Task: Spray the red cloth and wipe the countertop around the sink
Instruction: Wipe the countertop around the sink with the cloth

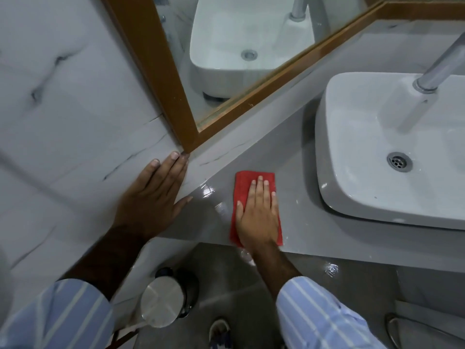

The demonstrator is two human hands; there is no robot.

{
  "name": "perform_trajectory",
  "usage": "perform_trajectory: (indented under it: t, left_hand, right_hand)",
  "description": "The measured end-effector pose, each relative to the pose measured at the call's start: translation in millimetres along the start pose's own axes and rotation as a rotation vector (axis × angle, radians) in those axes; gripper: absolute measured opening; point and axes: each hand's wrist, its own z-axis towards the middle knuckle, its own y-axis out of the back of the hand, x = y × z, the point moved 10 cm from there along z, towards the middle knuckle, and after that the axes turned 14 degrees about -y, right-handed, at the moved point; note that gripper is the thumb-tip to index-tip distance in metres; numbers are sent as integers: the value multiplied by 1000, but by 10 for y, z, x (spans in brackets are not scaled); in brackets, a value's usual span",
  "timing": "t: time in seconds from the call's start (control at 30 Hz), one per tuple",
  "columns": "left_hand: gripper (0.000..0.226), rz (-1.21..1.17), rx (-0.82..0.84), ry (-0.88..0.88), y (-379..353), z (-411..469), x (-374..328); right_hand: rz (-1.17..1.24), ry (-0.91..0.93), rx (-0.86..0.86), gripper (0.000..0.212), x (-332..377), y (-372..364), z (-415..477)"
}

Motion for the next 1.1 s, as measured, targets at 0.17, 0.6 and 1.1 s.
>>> perform_trajectory:
  t: [0.17,0.6,1.1]
  left_hand:
    - [80,5,4,-18,-21,4,-23]
    - [86,-12,16,-10,-2,-1,3]
    - [84,-55,-51,-16,47,-23,-14]
  right_hand:
    - [185,69,94,69,842,-180,-357]
    - [-27,338,90,68,-32,-49,-182]
    - [-104,384,9,68,-935,160,-263]
